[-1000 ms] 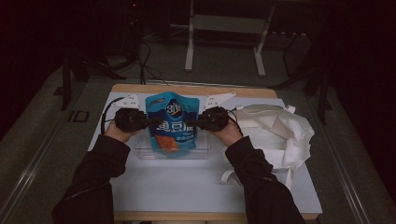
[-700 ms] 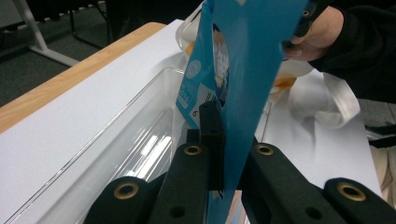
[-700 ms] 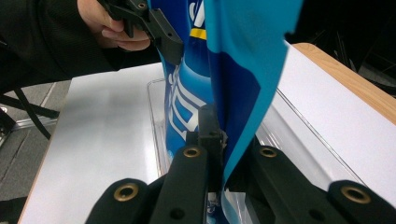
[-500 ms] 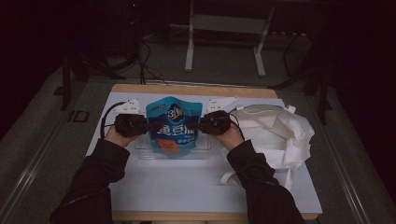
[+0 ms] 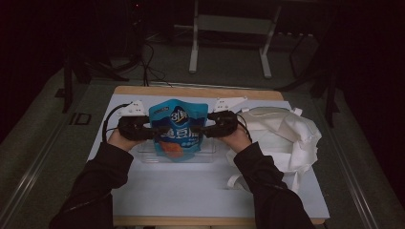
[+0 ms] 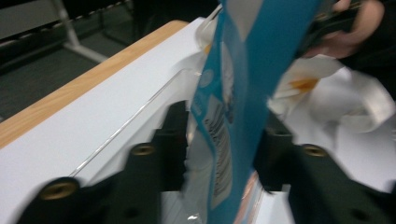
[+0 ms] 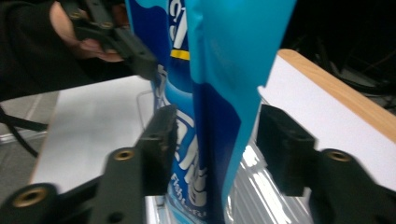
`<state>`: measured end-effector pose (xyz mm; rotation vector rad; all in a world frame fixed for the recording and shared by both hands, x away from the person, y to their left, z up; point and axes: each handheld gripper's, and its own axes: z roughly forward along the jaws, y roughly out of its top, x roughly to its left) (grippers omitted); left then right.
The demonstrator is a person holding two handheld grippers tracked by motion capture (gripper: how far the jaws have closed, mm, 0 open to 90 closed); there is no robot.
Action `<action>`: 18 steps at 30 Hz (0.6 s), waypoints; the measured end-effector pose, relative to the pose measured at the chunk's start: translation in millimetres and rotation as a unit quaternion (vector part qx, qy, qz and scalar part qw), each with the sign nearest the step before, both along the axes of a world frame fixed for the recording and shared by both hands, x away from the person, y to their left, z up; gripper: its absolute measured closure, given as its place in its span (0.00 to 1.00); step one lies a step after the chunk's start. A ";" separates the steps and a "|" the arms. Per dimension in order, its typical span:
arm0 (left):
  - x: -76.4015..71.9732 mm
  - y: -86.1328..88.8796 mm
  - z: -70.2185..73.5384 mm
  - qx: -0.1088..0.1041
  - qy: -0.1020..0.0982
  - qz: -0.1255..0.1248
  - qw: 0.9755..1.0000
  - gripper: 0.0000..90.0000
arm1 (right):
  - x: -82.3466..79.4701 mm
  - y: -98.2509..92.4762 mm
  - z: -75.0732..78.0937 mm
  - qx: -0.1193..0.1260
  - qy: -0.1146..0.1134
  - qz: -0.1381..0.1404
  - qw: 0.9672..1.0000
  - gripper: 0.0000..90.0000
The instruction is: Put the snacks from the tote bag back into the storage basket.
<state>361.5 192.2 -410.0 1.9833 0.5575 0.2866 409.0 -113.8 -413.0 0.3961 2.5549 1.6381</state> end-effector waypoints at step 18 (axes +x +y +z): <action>-7.2 0.7 3.3 0.003 -0.001 0.032 0.999 0.00 | -5.8 -19.0 13.1 -0.007 -0.014 -0.023 1.000 0.15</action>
